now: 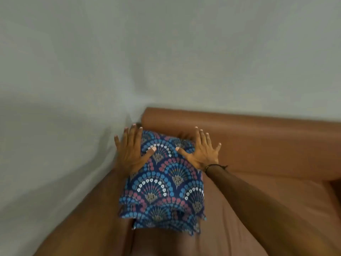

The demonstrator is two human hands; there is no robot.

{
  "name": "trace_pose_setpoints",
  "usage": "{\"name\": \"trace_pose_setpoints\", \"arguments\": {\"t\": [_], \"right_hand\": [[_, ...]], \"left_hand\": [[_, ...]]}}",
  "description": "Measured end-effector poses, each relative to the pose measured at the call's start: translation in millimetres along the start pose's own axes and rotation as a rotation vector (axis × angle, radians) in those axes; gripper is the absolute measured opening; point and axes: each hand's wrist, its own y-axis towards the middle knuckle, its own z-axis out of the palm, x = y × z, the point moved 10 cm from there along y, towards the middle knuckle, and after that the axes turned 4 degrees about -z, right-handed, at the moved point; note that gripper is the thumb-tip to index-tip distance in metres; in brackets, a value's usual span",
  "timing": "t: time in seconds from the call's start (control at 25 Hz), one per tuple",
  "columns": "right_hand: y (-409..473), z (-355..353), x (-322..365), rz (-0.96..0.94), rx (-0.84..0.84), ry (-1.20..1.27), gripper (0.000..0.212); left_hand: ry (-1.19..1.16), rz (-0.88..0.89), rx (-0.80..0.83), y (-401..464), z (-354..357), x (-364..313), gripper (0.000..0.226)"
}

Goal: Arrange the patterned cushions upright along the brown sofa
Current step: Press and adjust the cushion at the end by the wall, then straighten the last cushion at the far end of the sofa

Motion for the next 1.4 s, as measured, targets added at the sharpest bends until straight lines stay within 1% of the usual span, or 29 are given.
{"name": "trace_pose_setpoints", "arguments": {"t": [0.04,0.12,0.16,0.2,0.28,0.36,0.4,0.44,0.52,0.56,0.64,0.72,0.76,0.84,0.92,0.96,1.04,1.12,1.24,1.4], "right_hand": [[1,34,-12,0.067,0.092,0.066,0.133],[0,95,-39,0.214,0.204,0.235,0.138],[-5,125,-54,0.315,0.238,0.384,0.14],[-9,149,-64,0.41,0.244,0.555,0.141],[-10,170,-73,0.546,0.166,0.883,0.137],[-6,172,-70,0.576,0.125,1.077,0.125],[-5,170,-68,0.59,0.135,1.132,0.116],[-7,166,-67,0.599,0.156,1.168,0.107],[-13,150,-68,0.606,0.202,1.222,0.09],[-15,138,-71,0.606,0.211,1.239,0.085],[-19,106,-88,0.593,0.179,1.278,0.085],[-24,72,-115,0.583,0.134,1.301,0.089],[-27,55,-134,0.59,0.114,1.293,0.088],[-33,23,-183,0.594,0.115,1.254,0.076],[-40,-3,-244,0.598,0.111,1.203,0.057],[-44,-15,-278,0.604,0.092,1.18,0.055],[-55,-37,-350,0.617,0.055,1.139,0.065],[-65,-55,-429,0.615,0.028,1.116,0.077],[-73,-74,-548,0.615,-0.03,1.08,0.096],[-78,-73,-722,0.67,-0.125,1.036,0.11]], "left_hand": [[-0.026,-0.095,0.086,-6,33,16,0.111],[-0.114,-0.268,0.212,-20,89,43,0.113],[-0.201,-0.345,0.27,-33,113,55,0.114],[-0.293,-0.399,0.284,-42,132,65,0.116],[-0.461,-0.485,0.278,-46,146,77,0.122],[-0.595,-0.609,0.284,-44,146,83,0.134],[-0.666,-0.685,0.275,-44,143,85,0.139],[-0.725,-0.734,0.251,-42,137,84,0.139],[-0.808,-0.747,0.228,-35,121,73,0.127],[-0.841,-0.731,0.244,-32,115,63,0.121],[-0.886,-0.686,0.278,-26,103,33,0.111],[-0.948,-0.634,0.289,-18,100,-3,0.103],[-0.984,-0.615,0.304,-15,101,-27,0.098],[-1.047,-0.574,0.37,-9,112,-83,0.093],[-1.078,-0.514,0.45,-5,131,-146,0.097],[-1.089,-0.481,0.493,-7,143,-179,0.102],[-1.082,-0.433,0.563,-15,175,-247,0.106],[-1.051,-0.396,0.594,-27,219,-318,0.102],[-0.98,-0.376,0.613,-43,297,-418,0.093],[-0.949,-0.256,0.598,-51,412,-561,0.088]]}}
